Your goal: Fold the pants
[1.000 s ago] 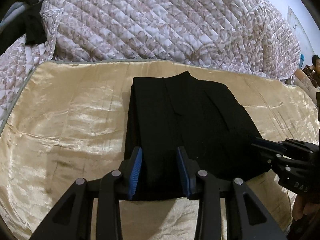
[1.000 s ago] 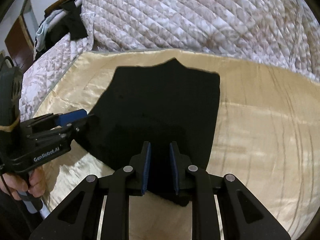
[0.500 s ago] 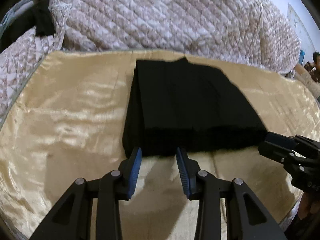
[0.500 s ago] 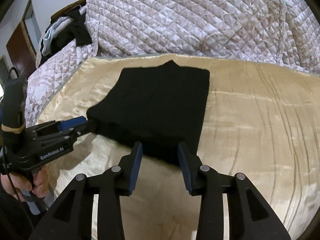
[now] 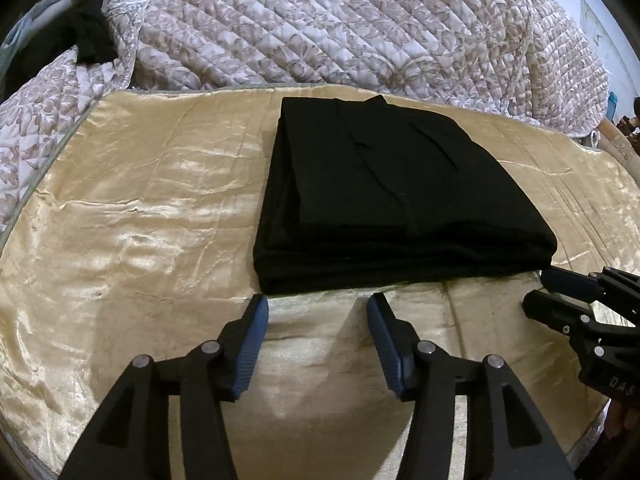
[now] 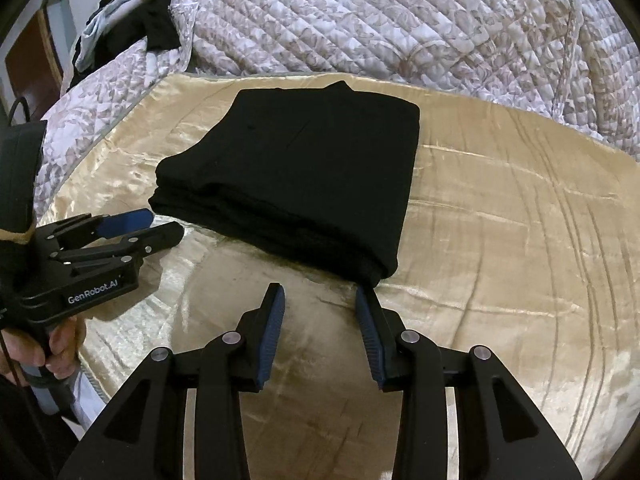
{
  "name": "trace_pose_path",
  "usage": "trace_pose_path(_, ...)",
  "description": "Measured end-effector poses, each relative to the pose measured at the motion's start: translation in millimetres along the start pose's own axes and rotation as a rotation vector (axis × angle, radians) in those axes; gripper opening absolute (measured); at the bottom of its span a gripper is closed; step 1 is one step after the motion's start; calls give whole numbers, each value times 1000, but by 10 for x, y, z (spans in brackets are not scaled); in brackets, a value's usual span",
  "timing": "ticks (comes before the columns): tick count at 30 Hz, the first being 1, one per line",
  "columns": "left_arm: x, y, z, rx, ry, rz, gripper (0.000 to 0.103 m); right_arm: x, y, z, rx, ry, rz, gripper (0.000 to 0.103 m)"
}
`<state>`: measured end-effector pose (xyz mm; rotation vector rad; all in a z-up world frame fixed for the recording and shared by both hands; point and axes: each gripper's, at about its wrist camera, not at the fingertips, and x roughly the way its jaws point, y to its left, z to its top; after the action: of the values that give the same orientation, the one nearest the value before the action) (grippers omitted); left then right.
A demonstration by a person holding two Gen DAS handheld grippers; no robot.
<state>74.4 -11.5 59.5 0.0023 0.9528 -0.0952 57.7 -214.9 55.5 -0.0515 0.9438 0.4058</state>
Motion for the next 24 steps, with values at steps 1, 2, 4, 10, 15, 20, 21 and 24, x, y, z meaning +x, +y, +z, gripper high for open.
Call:
trace_pose_path(1,1,-1,2,1,1,0,55,3,4,1,-2,0,-2,39)
trace_pose_path(2,0,-3,3,2,0,0,56,3,6,2,-3,0,-4,40)
trace_pose_path(4,7,1,10,4,1,3,58,4,4,3,-4,1,-2,40)
trace_pose_path(10,18,14,17,-3,5,4,62,5,4,5,-3,1,-2,41)
trace_pose_path(15,23,15,13,1,5,5,63,8,5,3,-2,1,-3,42)
trace_pose_path(20,23,-5,1,9,6,4,65,14,10,3,-4,1,-2,44)
trace_pose_path(21,23,-7,1,10,6,4,65,16,13,2,-6,1,-2,44)
trace_pose_path(24,21,-17,-2,14,8,4,66,23,27,-8,-8,1,-3,45)
